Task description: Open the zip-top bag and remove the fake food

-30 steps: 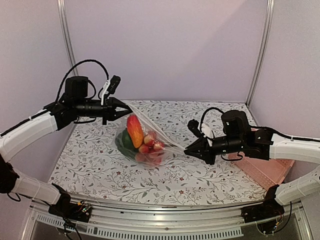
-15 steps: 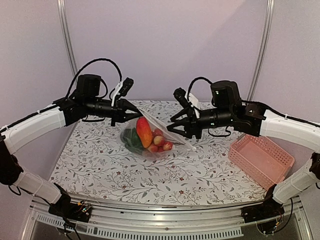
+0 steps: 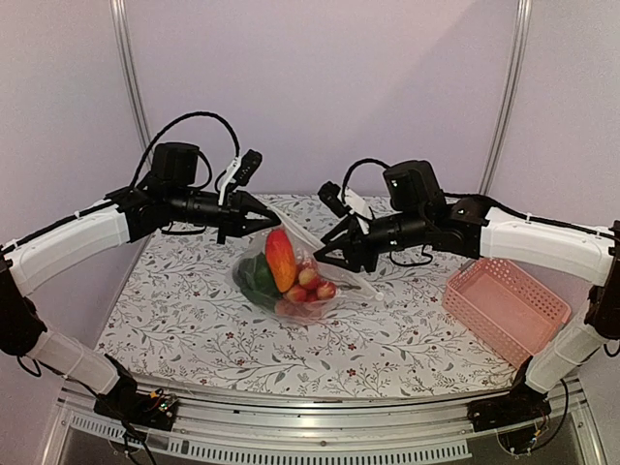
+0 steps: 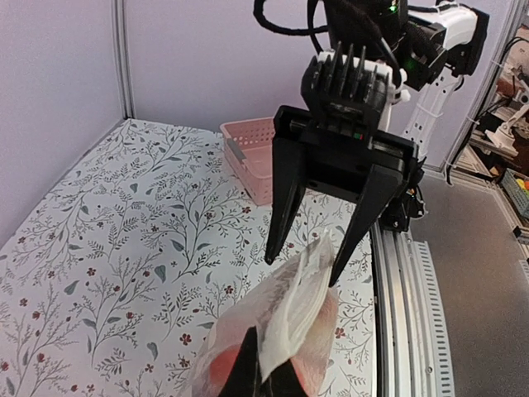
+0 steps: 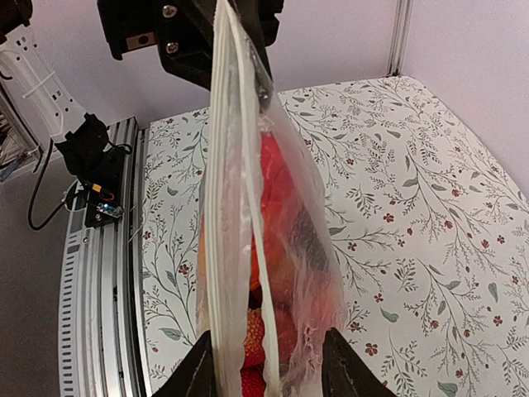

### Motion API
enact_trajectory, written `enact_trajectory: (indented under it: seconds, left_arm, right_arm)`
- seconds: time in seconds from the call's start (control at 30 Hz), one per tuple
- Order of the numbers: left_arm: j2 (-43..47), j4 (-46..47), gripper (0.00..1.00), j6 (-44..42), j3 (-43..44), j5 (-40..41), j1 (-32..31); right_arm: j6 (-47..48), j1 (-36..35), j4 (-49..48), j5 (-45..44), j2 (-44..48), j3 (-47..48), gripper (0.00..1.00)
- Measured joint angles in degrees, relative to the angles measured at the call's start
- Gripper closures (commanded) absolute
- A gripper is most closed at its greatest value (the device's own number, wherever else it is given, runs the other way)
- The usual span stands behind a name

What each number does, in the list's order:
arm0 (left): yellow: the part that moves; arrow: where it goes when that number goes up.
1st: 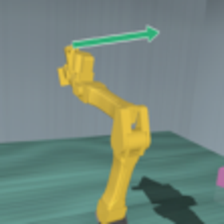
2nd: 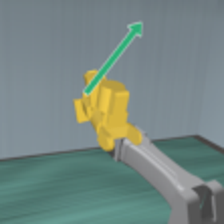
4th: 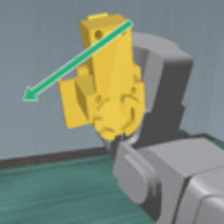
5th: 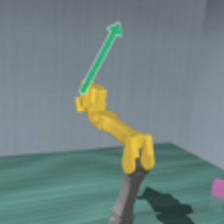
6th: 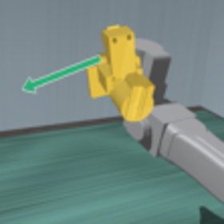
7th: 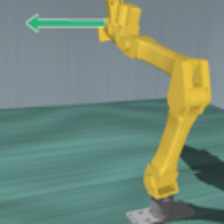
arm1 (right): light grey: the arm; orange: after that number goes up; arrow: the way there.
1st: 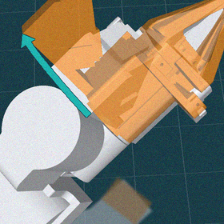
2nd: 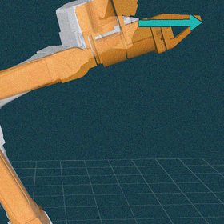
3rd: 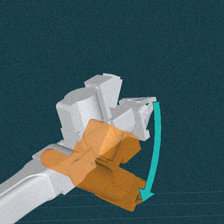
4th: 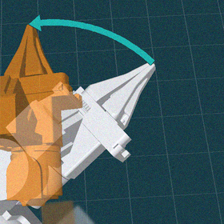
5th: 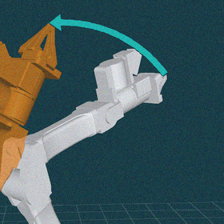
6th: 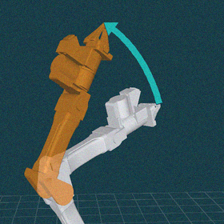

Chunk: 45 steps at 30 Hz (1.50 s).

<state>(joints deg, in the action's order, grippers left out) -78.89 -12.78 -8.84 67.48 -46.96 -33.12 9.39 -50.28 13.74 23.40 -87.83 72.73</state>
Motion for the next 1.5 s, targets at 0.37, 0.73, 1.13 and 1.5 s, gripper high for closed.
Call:
enact_trajectory:
  seconds: [0.37, 0.73, 1.13, 1.5]
  left_arm:
    - [0.00, -0.26, 1.00, -0.13, 0.04, -0.07, -0.37]
    - [-0.15, -0.46, 1.00, -0.15, 0.04, -0.15, -0.85]
    - [-0.13, -0.39, 1.00, -0.04, 0.04, -0.20, -0.83]
    - [-0.52, 3.76, 1.00, 8.00, 0.26, 2.25, 1.92]
  right_arm:
    - [0.42, 0.00, 0.44, 1.20, 0.81, 2.84, 0.57]
    - [-0.83, 0.02, -0.22, -0.20, -1.92, 6.73, 0.63]
    - [1.05, 0.04, 1.53, -2.75, -2.60, 2.64, 0.91]
    - [-4.87, 0.04, 1.77, 7.96, -5.44, 6.12, 1.00]
